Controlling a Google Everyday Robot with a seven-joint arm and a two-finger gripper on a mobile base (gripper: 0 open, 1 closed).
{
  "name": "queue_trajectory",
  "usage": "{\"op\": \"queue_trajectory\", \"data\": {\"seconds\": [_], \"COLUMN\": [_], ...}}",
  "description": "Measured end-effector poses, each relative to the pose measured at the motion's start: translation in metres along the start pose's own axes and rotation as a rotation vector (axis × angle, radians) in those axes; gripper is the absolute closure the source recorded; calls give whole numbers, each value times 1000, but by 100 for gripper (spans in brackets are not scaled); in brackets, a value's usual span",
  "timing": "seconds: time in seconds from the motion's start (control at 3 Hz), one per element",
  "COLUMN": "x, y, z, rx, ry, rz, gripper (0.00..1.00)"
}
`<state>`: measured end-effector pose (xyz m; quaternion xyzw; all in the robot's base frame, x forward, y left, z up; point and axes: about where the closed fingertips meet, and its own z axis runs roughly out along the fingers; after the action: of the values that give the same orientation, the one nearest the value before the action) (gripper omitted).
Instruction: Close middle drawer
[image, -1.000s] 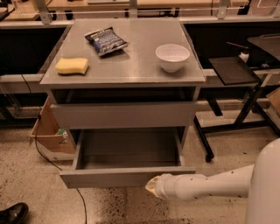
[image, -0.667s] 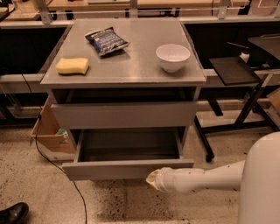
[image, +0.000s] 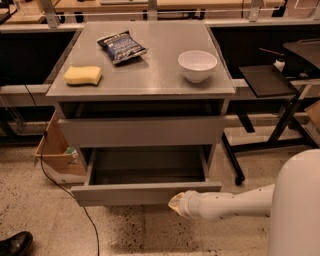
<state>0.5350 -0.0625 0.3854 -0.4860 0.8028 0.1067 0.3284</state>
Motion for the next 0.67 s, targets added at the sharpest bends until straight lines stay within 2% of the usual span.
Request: {"op": "queue_trajectory", "data": {"seconds": [0.67], "x": [15], "y": [-37], "z": [4], "rx": [72], "ry": [-3], "rz": [6], "gripper": [100]}}
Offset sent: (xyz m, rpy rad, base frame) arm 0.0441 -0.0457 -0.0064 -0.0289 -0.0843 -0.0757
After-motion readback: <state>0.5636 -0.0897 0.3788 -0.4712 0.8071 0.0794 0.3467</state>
